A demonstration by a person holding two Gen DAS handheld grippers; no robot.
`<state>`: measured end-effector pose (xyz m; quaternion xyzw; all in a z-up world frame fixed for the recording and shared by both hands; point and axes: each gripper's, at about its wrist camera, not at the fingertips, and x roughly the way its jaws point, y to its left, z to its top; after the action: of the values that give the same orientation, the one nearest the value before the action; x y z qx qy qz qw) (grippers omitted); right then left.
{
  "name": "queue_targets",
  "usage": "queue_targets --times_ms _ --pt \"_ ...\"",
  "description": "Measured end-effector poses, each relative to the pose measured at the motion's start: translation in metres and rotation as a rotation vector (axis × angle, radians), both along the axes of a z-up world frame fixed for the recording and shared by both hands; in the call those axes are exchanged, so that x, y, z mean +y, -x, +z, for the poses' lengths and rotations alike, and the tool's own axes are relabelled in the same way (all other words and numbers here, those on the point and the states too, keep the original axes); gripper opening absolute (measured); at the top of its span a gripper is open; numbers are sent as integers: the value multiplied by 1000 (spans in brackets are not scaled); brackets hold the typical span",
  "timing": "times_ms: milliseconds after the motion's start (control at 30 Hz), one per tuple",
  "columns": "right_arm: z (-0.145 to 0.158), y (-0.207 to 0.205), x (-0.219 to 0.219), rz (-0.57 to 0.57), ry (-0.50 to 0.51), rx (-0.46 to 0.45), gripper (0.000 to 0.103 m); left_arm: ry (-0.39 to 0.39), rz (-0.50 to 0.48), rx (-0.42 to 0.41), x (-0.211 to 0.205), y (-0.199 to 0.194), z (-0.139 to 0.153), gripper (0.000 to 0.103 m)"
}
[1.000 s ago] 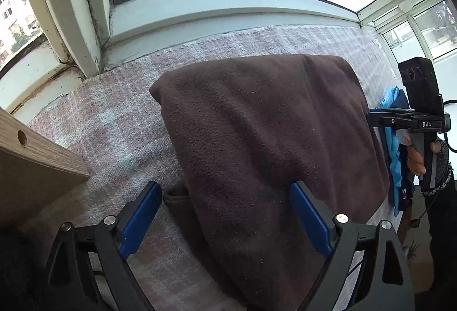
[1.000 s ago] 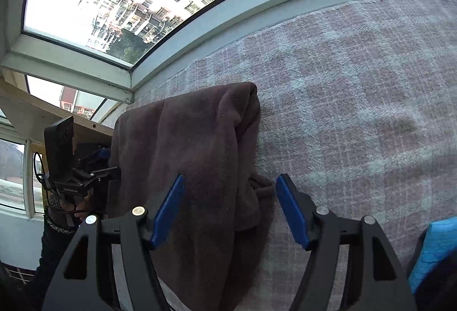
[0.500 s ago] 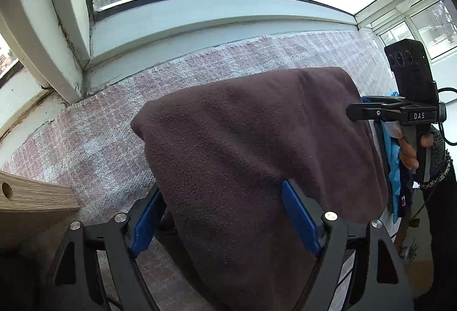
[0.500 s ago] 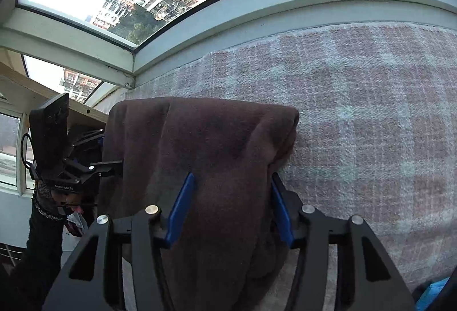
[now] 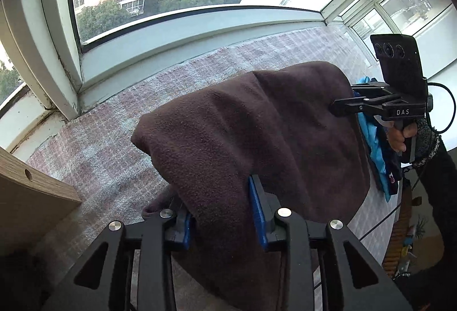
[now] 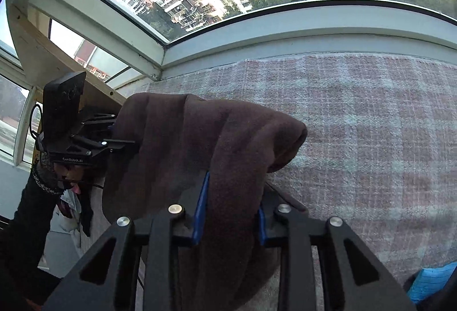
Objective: Fold clothes
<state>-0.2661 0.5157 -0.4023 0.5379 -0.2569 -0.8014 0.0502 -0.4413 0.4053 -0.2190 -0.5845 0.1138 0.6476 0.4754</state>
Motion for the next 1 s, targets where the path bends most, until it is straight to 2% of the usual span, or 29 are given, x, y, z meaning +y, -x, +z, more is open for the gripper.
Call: queue_targets --times_ms 100,200,233,267,300,367,400,500,533,700,833,933,1000 --pt "-9 4 10 16 13 -45 44 45 11 3 13 11 -13 44" --pt "-16 11 17 38 27 -42 58 81 6 -5 13 13 -24 79" --pt "-19 13 19 42 47 -30 61 92 3 -4 11 14 -28 81" --pt "-21 15 19 45 72 -9 69 100 -1 -3 8 14 -31 81" --pt "-21 16 16 49 85 17 70 89 -10 -1 0 13 -32 81" --pt "-21 19 7 74 56 59 67 59 -45 10 4 7 -32 75" --pt "-22 20 2 94 58 62 49 44 -61 15 6 4 -32 66" --pt "-22 20 -3 117 70 70 31 28 -74 33 10 3 -31 60" --pt "-19 18 -3 119 65 76 30 20 -75 21 8 4 -31 53" --pt "-5 5 -5 130 64 115 28 -18 -58 -4 -1 4 -22 36" --pt "-1 6 -9 122 29 114 28 5 -49 22 -7 -4 -11 39" --pt "6 5 -12 137 34 117 28 19 -82 92 -14 -17 2 30" --pt "4 7 -9 134 40 101 28 5 -106 74 -14 -19 6 31"
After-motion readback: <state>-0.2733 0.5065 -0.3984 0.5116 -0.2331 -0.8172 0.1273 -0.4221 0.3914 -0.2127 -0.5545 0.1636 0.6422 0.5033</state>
